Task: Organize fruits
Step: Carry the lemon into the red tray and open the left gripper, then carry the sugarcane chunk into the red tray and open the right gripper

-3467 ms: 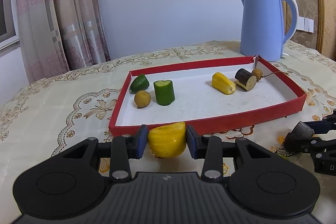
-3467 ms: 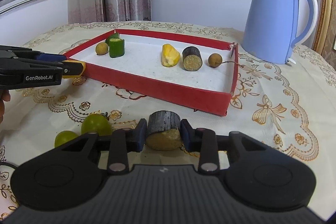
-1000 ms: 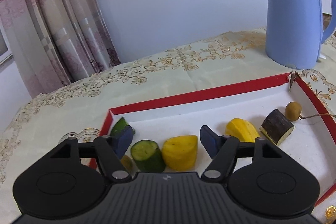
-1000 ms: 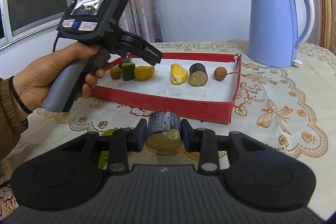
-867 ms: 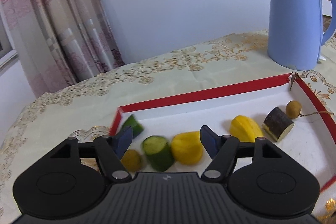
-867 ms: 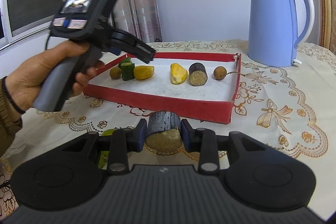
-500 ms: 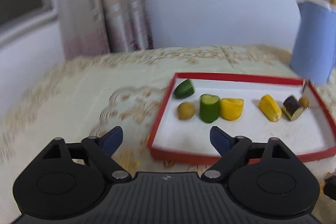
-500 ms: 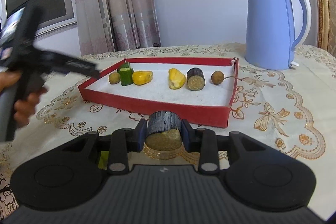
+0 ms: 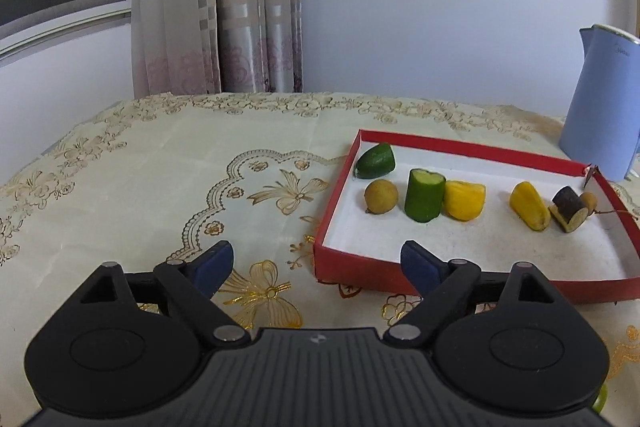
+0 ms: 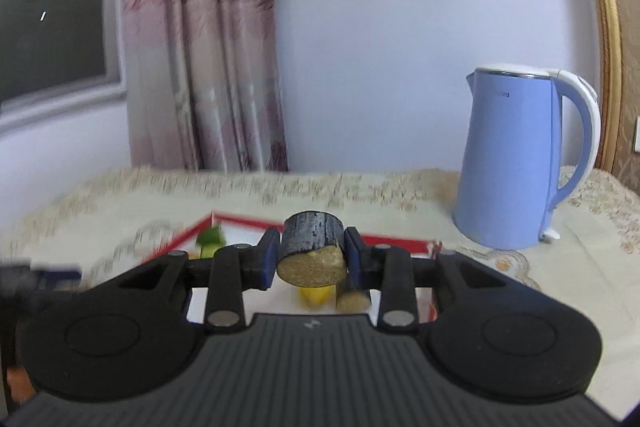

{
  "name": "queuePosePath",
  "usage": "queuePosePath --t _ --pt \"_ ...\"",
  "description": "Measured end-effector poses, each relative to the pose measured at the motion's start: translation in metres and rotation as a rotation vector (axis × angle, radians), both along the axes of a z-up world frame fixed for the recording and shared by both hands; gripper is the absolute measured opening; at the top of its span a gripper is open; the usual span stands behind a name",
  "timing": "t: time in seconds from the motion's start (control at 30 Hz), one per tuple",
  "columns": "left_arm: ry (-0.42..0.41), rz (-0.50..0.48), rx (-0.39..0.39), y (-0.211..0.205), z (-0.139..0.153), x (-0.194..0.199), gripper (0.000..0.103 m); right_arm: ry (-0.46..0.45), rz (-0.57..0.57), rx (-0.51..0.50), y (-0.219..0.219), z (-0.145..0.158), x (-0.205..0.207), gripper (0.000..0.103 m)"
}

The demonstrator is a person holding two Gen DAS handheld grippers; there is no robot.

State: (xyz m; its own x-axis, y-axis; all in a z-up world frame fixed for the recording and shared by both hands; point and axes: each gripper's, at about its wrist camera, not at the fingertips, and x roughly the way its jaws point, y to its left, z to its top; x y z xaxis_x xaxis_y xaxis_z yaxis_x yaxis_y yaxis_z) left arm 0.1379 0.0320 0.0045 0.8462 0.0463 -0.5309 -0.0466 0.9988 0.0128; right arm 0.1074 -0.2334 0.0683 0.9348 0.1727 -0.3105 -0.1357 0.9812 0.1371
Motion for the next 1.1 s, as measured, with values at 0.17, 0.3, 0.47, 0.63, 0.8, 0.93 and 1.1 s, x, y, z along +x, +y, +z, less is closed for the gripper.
queuePosePath --t 0.17,0.3,0.47,0.63,0.8,0.93,1.1 --pt "0.007 0.003 -0.001 -0.001 -0.002 0.002 0.091 0.047 -0.018 0.011 -0.005 -0.029 0.013 0.033" --pt "0.005 0.002 0.023 -0.004 -0.003 0.002 0.091 0.079 -0.049 0.0 -0.013 -0.041 0.021 0.033" --pt "0.013 0.001 0.023 -0.004 -0.005 0.003 0.091 0.11 -0.084 -0.018 -0.018 -0.053 0.025 0.033" --pt "0.014 0.002 0.029 -0.004 -0.006 0.002 0.091 0.129 -0.084 -0.021 -0.017 -0.058 0.032 0.033" --pt "0.015 0.002 0.032 -0.004 -0.006 0.001 0.092 0.147 -0.073 -0.039 -0.012 -0.062 0.038 0.033" --pt "0.016 -0.002 0.033 -0.004 -0.005 0.0 0.092 0.165 -0.069 -0.056 -0.011 -0.065 0.04 0.032" --pt "0.018 -0.005 0.04 -0.005 -0.006 0.0 0.092 0.167 -0.072 -0.059 -0.012 -0.066 0.04 0.032"
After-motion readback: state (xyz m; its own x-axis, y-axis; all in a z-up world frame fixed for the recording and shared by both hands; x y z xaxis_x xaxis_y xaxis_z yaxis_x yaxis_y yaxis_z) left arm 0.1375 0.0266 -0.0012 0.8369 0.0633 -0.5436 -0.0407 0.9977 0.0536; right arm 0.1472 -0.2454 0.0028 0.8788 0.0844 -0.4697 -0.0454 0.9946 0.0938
